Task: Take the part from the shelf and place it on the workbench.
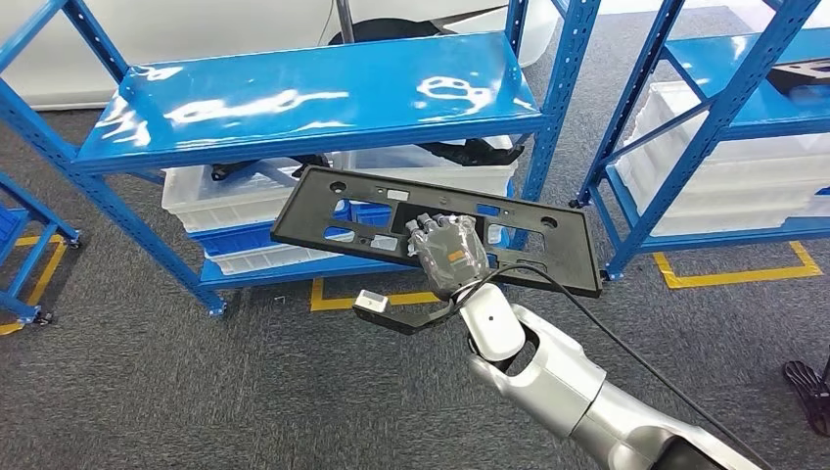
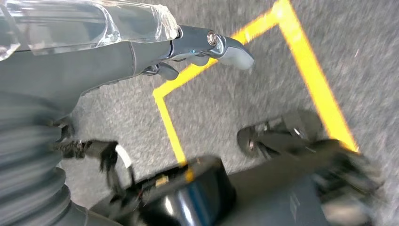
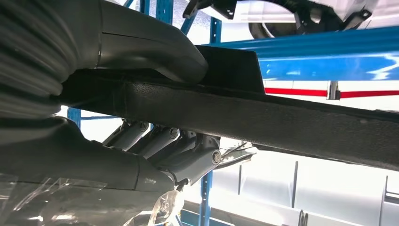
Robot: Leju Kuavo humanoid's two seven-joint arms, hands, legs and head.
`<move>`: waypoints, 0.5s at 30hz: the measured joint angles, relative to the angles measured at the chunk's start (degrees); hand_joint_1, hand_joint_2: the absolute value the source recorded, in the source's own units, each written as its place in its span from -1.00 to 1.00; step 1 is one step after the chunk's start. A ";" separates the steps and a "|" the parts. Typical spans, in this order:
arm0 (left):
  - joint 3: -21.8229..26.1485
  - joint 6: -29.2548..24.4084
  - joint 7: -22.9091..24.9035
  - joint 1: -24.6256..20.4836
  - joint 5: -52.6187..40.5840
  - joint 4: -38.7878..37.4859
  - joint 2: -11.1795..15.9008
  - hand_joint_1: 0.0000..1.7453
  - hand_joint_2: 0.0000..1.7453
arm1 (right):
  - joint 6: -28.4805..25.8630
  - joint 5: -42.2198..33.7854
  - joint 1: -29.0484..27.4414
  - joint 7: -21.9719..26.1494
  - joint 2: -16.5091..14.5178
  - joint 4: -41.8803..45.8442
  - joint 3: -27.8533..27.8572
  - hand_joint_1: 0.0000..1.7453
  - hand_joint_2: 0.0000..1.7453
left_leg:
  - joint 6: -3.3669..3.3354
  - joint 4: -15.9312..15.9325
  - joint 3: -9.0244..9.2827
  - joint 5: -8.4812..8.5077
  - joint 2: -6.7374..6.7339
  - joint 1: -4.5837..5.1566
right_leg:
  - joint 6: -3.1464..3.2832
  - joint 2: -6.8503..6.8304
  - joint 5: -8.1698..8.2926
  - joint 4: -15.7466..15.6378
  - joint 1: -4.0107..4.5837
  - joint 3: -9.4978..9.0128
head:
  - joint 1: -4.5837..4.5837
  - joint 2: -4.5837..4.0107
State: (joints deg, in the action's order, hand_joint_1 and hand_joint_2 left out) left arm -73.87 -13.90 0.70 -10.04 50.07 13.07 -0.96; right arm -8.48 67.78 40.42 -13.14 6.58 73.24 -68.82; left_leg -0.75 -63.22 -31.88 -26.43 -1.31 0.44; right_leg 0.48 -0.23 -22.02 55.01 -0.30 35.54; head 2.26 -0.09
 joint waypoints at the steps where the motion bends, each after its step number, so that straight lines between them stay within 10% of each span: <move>1: -0.01 -0.07 -0.05 -0.01 0.01 0.00 0.00 -1.00 1.00 | -0.05 0.03 0.01 -0.01 -0.09 -0.01 0.01 1.00 1.00 | -0.53 4.88 3.12 -0.20 -0.57 0.30 | -0.20 -0.27 0.37 0.02 0.08 0.31 | -0.01 0.00; 3: -0.01 -0.22 -0.16 -0.12 0.04 0.00 -0.01 -1.00 1.00 | -0.14 0.09 0.04 -0.06 -0.22 -0.05 0.01 1.00 1.00 | -1.33 10.65 6.33 -1.40 -1.22 0.82 | -0.79 -1.02 1.08 -0.06 0.09 0.53 | -0.03 0.00; 6: -0.01 -0.49 -0.19 0.26 0.14 0.00 -0.13 -1.00 1.00 | -0.26 0.15 0.05 -0.06 -0.38 -0.19 -0.05 1.00 1.00 | -2.17 11.71 5.92 -0.37 -0.20 0.71 | -1.81 -1.48 1.01 0.47 -0.16 0.90 | -0.03 0.00; 10: -0.01 -0.74 -0.17 0.75 0.25 0.00 -0.20 -1.00 1.00 | -0.33 0.15 -0.15 -0.10 -0.37 -0.51 -0.11 1.00 1.00 | -2.95 11.81 4.54 1.46 1.36 0.41 | -2.61 -0.30 -7.13 13.89 -0.31 5.94 | -0.16 0.00; 12: -0.01 -0.74 -0.17 1.08 0.24 0.00 -0.22 -1.00 1.00 | -0.33 0.15 -0.43 -0.10 -0.34 -0.73 -0.16 1.00 1.00 | -2.83 11.65 3.89 1.93 2.24 0.40 | -2.71 -0.22 -8.26 17.37 -0.32 6.53 | -0.19 0.00; 15: -0.01 -0.70 -0.15 1.39 0.24 0.00 -0.27 -1.00 1.00 | -0.33 0.15 -0.52 -0.12 -0.35 -0.85 -0.19 1.00 1.00 | -2.50 10.95 3.30 2.03 3.56 0.33 | -2.44 1.37 -4.03 7.20 -0.44 -0.10 | -0.19 0.00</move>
State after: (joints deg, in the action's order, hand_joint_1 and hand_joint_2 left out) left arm -73.88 -14.60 0.55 -8.65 50.31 13.07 -1.23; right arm -8.81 67.93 39.90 -13.26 6.23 72.40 -69.01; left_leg -3.24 -52.27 -28.58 -24.40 2.26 0.77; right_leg -1.95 1.14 -26.06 62.21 -0.74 35.44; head 2.08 -0.09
